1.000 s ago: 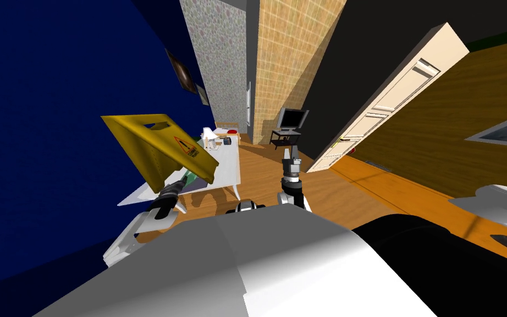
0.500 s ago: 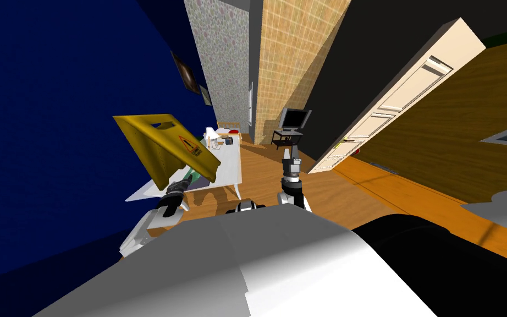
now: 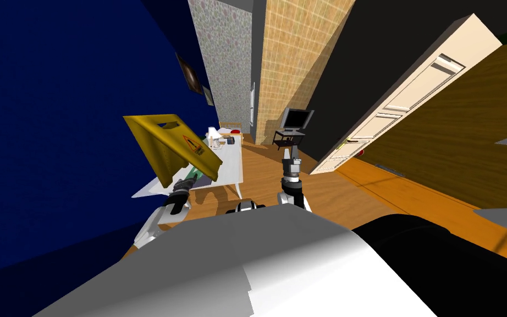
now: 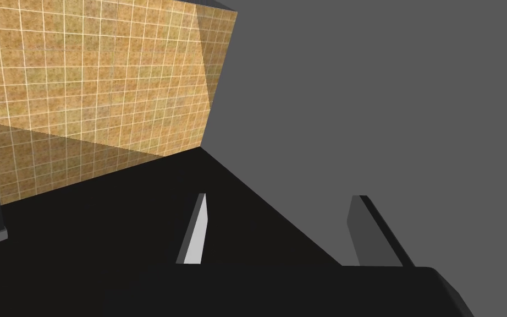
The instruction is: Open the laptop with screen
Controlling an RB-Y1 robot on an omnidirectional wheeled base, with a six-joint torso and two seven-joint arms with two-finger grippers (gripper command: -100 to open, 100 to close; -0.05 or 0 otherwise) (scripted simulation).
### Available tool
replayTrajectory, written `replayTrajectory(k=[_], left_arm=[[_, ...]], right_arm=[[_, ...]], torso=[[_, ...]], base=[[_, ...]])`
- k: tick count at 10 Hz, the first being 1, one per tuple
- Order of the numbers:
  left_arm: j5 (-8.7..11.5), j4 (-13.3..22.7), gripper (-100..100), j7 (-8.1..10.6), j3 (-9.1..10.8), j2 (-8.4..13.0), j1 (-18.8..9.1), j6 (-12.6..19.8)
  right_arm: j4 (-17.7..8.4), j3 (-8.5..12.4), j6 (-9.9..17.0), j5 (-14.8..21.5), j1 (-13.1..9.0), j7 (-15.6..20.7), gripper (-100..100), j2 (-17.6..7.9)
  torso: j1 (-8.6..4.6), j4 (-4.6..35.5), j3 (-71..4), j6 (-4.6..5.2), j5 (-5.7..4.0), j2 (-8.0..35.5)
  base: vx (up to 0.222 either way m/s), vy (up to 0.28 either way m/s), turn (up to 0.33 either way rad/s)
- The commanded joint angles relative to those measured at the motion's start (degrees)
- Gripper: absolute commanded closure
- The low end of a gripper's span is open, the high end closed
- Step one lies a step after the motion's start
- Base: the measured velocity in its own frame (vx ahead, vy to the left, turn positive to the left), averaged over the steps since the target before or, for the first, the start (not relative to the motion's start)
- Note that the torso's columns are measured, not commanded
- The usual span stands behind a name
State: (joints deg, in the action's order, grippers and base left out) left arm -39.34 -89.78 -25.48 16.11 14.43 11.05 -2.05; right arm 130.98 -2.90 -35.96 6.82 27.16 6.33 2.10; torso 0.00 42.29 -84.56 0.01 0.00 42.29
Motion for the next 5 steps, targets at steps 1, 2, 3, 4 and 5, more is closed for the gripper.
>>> replayTrajectory(k=[1,2,3,4,5], left_arm=[[-2.7,1.7,-100,-1.70,0.50,-2.4,-1.5,-3.2],[-4.0,2.8,-100,-2.47,0.77,-3.6,-2.4,-4.9],[-4.7,3.3,-100,-2.86,0.90,-4.1,-2.8,-5.7],[-6.0,4.4,-100,-3.59,1.15,-5.3,-3.6,-7.3],[-7.1,5.3,-100,-4.24,1.37,-6.3,-4.4,-8.7]], right_arm=[[0.0,0.0,0.0,0.0,0.0,0.0,0,0.0],[0.0,0.0,0.0,0.0,0.0,0.0,0,0.0],[0.0,0.0,0.0,0.0,0.0,0.0,0,0.0],[0.0,0.0,0.0,0.0,0.0,0.0,0,0.0],[0.0,0.0,0.0,0.0,0.0,0.0,0,0.0]], torso=[[-0.01,0.0,0.0,-0.01,0.00,0.0],[0.00,0.0,0.0,-0.01,0.00,0.0],[0.01,0.0,0.0,-0.01,0.00,0.0],[0.00,0.0,0.0,0.00,0.00,0.0],[-0.02,0.0,0.0,0.00,0.00,0.0]], base=[[-0.011,0.010,0.045],[-0.015,0.015,0.065],[-0.014,0.013,0.045],[-0.012,0.009,0.045],[-0.012,0.008,0.055]])
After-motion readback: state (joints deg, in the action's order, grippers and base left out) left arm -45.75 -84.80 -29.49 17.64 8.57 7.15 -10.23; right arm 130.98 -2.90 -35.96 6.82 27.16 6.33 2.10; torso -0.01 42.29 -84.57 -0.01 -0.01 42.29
